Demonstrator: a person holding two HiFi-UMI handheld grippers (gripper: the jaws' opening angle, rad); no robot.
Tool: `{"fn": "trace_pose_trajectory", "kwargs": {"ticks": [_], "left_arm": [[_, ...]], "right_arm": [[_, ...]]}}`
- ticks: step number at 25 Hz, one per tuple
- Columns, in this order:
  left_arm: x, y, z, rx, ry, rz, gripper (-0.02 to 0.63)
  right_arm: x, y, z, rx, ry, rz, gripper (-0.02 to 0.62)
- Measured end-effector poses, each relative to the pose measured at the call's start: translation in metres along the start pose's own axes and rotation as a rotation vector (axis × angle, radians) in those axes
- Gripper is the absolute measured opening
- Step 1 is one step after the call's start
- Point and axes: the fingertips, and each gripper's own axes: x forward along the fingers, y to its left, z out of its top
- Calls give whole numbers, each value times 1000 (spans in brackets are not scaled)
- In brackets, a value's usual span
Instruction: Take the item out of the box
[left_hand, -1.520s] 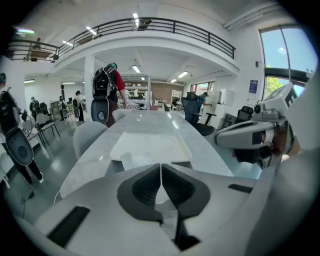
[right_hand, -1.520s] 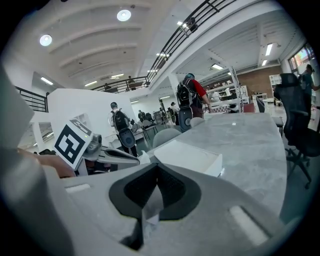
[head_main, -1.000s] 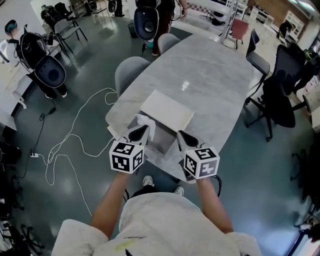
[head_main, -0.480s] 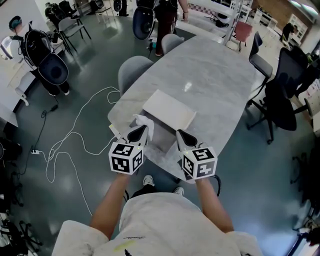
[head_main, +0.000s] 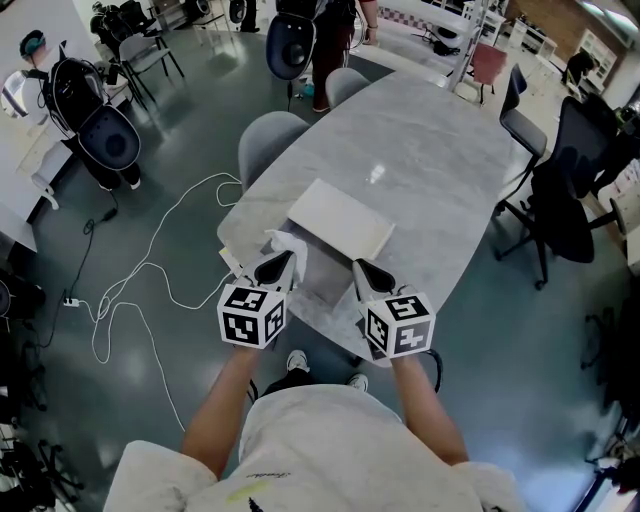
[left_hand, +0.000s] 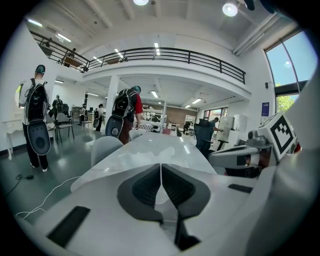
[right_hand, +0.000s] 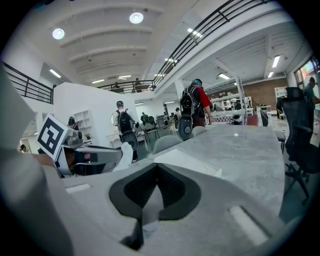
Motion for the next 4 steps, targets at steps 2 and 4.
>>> {"fn": "trace_pose_trajectory", "kwargs": {"ticks": [2,4], "left_arm": [[1,0,-1,1,1,0,17],[1,0,-1,1,3,0,17]], "right_arm": [[1,0,0,0,0,1,5],[1,0,0,0,0,1,5]]}}
